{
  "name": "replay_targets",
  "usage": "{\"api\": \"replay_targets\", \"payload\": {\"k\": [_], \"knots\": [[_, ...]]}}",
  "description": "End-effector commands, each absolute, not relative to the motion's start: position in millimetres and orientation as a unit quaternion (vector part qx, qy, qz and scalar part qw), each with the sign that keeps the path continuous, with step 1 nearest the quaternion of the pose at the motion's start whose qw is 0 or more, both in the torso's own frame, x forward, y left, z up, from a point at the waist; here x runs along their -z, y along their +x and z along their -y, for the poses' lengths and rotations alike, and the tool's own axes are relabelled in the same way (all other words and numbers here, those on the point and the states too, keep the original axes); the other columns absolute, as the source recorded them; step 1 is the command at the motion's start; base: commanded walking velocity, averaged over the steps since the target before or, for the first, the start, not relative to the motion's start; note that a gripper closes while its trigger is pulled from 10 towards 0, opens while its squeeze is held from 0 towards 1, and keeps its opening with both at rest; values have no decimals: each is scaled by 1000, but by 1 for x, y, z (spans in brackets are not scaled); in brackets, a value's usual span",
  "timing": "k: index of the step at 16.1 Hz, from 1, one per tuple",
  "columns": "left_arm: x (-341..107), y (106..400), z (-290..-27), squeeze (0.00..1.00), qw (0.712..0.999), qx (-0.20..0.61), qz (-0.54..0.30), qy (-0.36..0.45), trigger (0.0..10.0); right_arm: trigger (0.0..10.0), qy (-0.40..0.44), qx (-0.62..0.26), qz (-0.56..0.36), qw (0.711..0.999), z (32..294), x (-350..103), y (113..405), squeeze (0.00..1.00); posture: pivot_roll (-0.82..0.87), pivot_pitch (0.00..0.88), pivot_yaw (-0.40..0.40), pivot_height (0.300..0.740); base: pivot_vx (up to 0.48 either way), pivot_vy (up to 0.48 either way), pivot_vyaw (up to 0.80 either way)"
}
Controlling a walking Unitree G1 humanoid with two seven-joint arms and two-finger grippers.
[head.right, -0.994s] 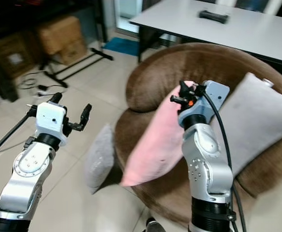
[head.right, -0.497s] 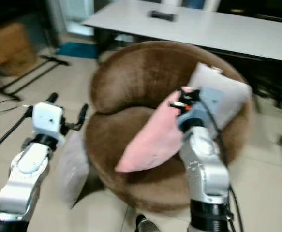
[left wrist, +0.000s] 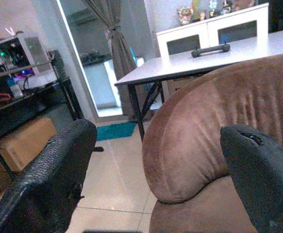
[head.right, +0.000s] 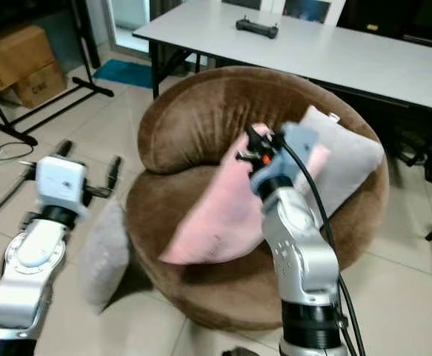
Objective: Move the pillow to the sofa from floor
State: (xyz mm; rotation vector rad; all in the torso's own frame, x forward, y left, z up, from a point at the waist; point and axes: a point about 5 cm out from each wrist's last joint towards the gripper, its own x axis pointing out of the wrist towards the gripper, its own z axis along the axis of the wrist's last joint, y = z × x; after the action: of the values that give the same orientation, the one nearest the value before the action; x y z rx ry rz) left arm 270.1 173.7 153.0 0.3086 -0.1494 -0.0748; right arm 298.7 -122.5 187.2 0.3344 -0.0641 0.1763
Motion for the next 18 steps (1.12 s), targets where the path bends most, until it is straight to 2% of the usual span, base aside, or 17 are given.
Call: {"api": "replay_targets", "payload": {"k": [1,6,11,18], "knots": [[-155,269,-163,0,984,52,87,147,10000,10000,151,-75,48,984,136,-190,297,0,76,0,-25,740,0,0,0],[-158,268,-164,0,985,51,95,135,10000,10000,122,-72,46,989,133,-188,299,0,81,0,-28,740,0,0,0],[-161,267,-163,0,985,65,102,124,10000,10000,144,-64,45,987,138,-184,297,0,83,0,-21,740,0,0,0],[-159,265,-170,0,985,71,91,128,10000,10000,178,-80,61,979,142,-188,295,0,86,0,-15,740,276,0,0]]}}
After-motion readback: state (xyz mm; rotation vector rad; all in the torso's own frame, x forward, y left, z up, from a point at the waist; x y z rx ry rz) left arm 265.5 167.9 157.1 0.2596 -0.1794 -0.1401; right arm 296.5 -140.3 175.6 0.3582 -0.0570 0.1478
